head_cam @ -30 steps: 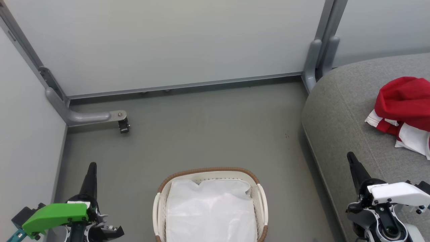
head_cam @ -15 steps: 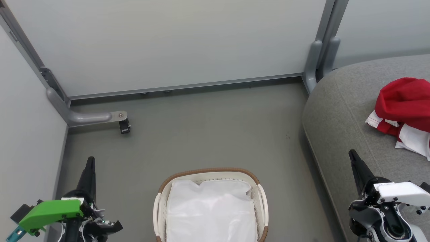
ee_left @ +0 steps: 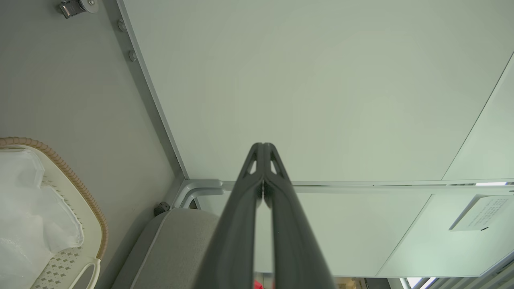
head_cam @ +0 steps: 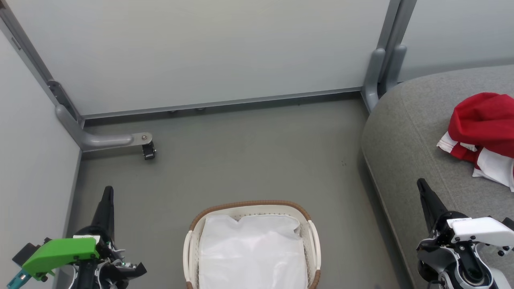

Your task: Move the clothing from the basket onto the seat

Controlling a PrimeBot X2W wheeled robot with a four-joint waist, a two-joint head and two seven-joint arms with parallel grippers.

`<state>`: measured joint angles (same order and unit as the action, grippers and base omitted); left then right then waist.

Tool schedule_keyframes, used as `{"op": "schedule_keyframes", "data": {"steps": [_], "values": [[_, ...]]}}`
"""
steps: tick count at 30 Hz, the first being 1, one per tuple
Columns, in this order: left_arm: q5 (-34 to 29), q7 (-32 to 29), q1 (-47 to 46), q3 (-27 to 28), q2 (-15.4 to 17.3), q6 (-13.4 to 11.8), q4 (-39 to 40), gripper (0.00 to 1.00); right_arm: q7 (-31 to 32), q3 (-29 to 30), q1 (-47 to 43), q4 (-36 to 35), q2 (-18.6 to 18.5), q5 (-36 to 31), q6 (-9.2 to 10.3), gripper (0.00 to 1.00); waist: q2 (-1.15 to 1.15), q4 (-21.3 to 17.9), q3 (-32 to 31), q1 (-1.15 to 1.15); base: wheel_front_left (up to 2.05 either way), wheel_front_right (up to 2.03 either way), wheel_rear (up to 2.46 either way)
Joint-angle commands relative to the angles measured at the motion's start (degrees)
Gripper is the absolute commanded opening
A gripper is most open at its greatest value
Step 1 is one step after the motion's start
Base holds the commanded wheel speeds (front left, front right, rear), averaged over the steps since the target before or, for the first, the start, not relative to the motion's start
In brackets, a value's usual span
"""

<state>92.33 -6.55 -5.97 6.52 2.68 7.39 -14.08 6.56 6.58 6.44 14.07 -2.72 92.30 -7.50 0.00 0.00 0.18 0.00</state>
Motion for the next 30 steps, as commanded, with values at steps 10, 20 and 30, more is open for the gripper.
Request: {"op": "schedule_keyframes", "data": {"steps": [10, 20, 30], "values": [[0.17, -0.18, -0.59, 0.13, 0.37, 0.24, 0.1, 0.0, 0.17, 0.08, -0.45, -0.21, -0.29, 0.2, 0.02, 0.0, 0.0, 0.0, 0.0, 0.0, 0.0, 0.0, 0.0], [0.17, -0.17, -0.59, 0.13, 0.37, 0.24, 0.09, 0.0, 0.17, 0.08, -0.45, -0.21, -0.29, 0.2, 0.02, 0.0, 0.0, 0.0, 0.0, 0.0, 0.0, 0.0, 0.0], [0.18, -0.17, -0.59, 0.12, 0.37, 0.24, 0.1, 0.0, 0.16, 0.07, -0.45, -0.21, -0.29, 0.2, 0.02, 0.0, 0.0, 0.0, 0.0, 0.0, 0.0, 0.0, 0.0]]}}
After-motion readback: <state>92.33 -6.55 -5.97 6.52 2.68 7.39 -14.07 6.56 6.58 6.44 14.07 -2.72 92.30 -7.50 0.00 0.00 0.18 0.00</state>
